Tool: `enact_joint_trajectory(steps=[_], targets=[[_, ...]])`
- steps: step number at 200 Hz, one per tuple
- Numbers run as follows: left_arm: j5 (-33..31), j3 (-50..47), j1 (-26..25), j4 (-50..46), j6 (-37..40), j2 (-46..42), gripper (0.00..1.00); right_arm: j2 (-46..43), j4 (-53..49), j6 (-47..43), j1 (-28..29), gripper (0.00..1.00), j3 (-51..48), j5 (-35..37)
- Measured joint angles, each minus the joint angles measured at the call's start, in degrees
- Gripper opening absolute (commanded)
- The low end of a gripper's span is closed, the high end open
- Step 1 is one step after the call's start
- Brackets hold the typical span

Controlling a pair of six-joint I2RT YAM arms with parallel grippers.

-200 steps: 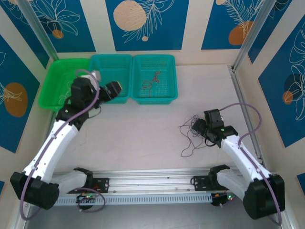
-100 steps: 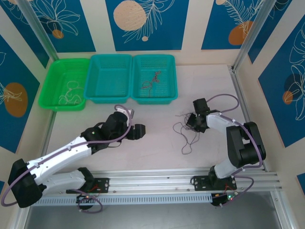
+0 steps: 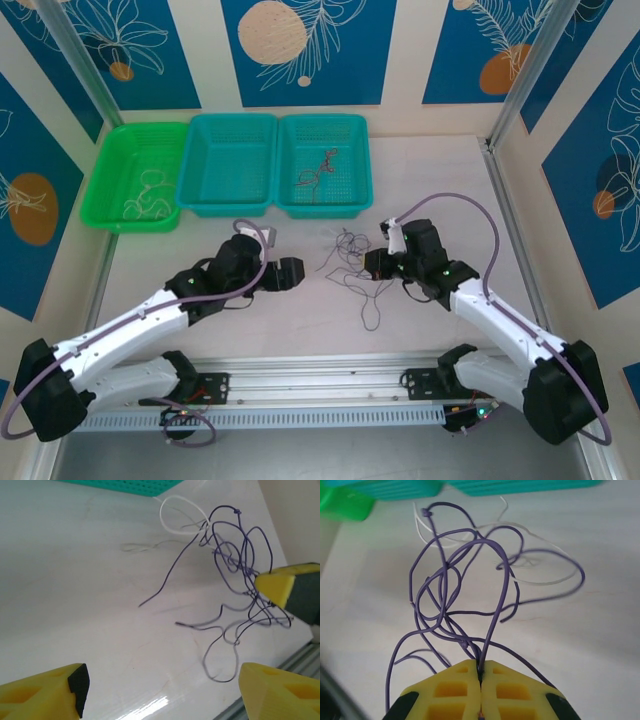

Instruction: Untangle the cables

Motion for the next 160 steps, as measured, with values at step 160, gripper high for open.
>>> enact_joint_trajectory(steps=[160], targets=[[11.1,-13.0,7.5,24.2,-9.7,6.7,0.72,-2.6,2.7,-2.7,7.5,0.00,0.0,-10.0]])
